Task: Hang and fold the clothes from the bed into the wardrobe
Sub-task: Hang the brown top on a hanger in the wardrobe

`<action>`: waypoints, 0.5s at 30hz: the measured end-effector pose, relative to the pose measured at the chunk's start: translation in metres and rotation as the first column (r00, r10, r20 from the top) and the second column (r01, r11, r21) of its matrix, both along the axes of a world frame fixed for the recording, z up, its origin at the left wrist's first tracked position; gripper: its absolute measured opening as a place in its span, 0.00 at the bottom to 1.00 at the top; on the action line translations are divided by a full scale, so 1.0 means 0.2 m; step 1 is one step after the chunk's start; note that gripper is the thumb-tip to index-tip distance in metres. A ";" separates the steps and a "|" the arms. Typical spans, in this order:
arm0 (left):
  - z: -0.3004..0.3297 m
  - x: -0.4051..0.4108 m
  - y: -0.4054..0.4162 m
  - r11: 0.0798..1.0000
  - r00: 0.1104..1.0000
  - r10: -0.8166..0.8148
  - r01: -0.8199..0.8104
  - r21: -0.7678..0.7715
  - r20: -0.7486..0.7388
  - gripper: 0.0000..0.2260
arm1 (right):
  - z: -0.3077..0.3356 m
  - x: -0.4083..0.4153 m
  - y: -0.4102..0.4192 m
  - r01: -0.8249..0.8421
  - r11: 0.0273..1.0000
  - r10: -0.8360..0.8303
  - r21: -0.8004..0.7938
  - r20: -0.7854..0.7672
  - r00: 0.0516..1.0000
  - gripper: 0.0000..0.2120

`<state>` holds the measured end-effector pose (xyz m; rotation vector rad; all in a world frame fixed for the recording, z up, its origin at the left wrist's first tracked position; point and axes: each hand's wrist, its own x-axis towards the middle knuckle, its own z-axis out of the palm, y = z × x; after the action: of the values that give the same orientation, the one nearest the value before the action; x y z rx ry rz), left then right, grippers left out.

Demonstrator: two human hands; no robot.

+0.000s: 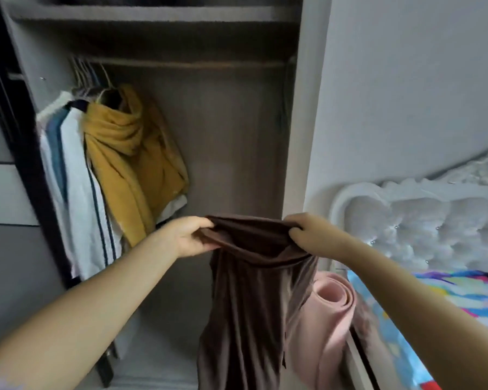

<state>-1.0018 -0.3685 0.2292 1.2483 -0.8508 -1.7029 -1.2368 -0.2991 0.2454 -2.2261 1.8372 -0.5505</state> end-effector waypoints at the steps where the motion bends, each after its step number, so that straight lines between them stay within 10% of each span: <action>1: 0.01 0.03 -0.06 0.999 0.999 0.044 -0.044 0.016 -0.013 0.06 | 0.00 0.02 -0.06 -0.050 0.998 0.052 0.050 -0.038 0.998 0.09; 15: 0.31 -0.03 -0.86 0.984 0.995 0.067 -0.053 -0.169 0.075 0.09 | 0.22 0.28 -0.94 -0.167 0.954 0.217 0.248 -0.188 0.958 0.20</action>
<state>-1.0086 -0.5415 0.2905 1.2224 -0.9730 -1.5095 -1.1813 -0.4867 0.2895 -2.3415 1.6486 -0.0589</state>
